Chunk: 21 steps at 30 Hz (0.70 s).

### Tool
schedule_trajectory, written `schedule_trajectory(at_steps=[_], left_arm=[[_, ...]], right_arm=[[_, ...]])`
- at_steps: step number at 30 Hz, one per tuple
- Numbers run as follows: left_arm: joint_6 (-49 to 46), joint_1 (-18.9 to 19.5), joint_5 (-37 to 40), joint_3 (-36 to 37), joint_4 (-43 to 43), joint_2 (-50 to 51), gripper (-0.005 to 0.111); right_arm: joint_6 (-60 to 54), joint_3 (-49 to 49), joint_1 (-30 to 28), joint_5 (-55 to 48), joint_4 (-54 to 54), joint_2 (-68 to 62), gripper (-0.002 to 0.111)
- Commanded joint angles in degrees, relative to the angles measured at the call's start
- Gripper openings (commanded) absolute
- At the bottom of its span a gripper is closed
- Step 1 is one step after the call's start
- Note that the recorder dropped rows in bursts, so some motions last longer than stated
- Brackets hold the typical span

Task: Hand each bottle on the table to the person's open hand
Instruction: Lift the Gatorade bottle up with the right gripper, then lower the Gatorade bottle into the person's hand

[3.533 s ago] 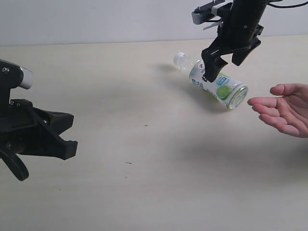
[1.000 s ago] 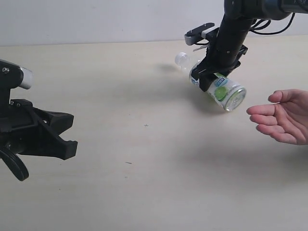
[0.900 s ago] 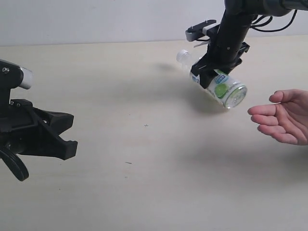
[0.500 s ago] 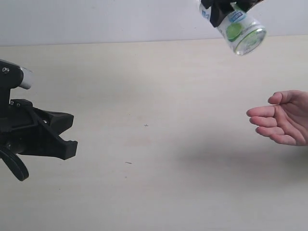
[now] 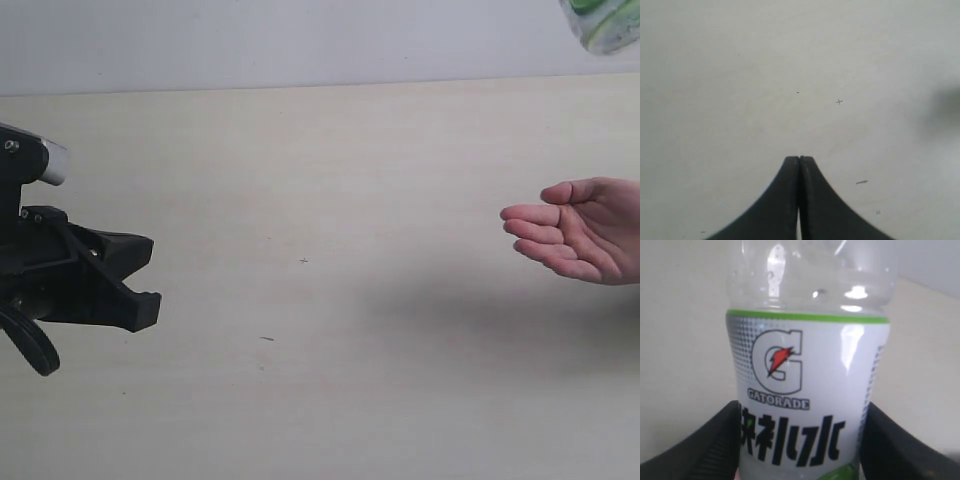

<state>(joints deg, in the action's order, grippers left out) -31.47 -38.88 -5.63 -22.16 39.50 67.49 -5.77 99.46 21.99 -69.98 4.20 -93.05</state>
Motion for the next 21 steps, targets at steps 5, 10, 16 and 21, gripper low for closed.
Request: schedule_trajectory(at_steps=[5, 10, 16, 21], left_arm=[[0.3, 0.2, -0.1, 0.3, 0.1, -0.3, 0.0], [0.3, 0.2, -0.1, 0.3, 0.1, -0.3, 0.0], [0.3, 0.2, -0.1, 0.3, 0.1, -0.3, 0.0], [0.3, 0.2, -0.1, 0.3, 0.1, -0.3, 0.0]], right_arm=[[5.8, -26.2, -0.2, 0.0, -0.6, 16.9, 0.0], [7.9, -39.0, -0.2, 5.7, -2.2, 22.0, 0.0], [8.0, -48.0, -0.2, 14.7, -2.7, 22.3, 0.0], [8.0, -50.7, -0.2, 20.3, -2.7, 22.3, 0.0]])
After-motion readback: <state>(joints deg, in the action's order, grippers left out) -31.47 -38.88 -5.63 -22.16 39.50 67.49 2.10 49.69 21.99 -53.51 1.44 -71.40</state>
